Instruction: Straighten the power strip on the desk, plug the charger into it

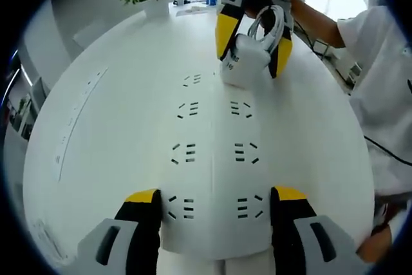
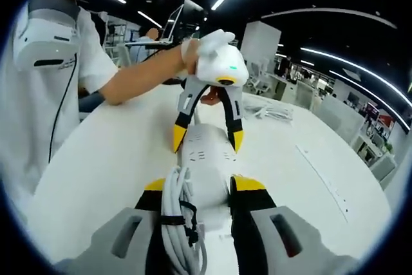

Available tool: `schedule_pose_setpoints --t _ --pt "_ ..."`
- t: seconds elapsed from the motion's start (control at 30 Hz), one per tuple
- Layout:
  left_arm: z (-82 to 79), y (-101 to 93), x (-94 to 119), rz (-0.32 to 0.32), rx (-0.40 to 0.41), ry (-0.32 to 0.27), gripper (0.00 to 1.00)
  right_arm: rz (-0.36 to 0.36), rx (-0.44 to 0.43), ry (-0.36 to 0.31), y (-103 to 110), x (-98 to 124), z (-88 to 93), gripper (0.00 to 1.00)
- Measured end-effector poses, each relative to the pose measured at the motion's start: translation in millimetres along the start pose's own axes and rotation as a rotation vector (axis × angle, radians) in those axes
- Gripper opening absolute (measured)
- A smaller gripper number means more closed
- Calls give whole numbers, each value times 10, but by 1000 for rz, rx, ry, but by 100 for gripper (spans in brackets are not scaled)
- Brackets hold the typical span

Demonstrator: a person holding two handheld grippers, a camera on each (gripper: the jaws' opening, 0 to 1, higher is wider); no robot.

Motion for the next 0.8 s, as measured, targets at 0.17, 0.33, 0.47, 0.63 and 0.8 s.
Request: schedule_pose_setpoints --t 0.17,0.33,0.47,0.63,0.8 --pt "-9 -29 -9 10 -19 0 70 25 -14 11 86 20 -37 28" --pt "-13 -47 -16 17 -30 0 70 49 -19 4 118 32 -52 28" --pt "-13 -47 -17 15 -28 0 70 53 -26 5 111 30 -49 29" --pt "-12 -51 -16 12 -26 1 70 52 3 24 118 26 -46 31" --pt "-11 -51 -16 14 -26 -2 70 99 -77 113 81 80 57 53"
Point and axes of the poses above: the point that each gripper's makers call its tool centre point, and the gripper's own axes: x roughly backward along the fingers, y roughly to its left, z roughly out of its underside, the point moved 4 cm from there along x, roughly backward along the fingers, and after that the axes turned 15 degrees about x, right-handed, at the moved point
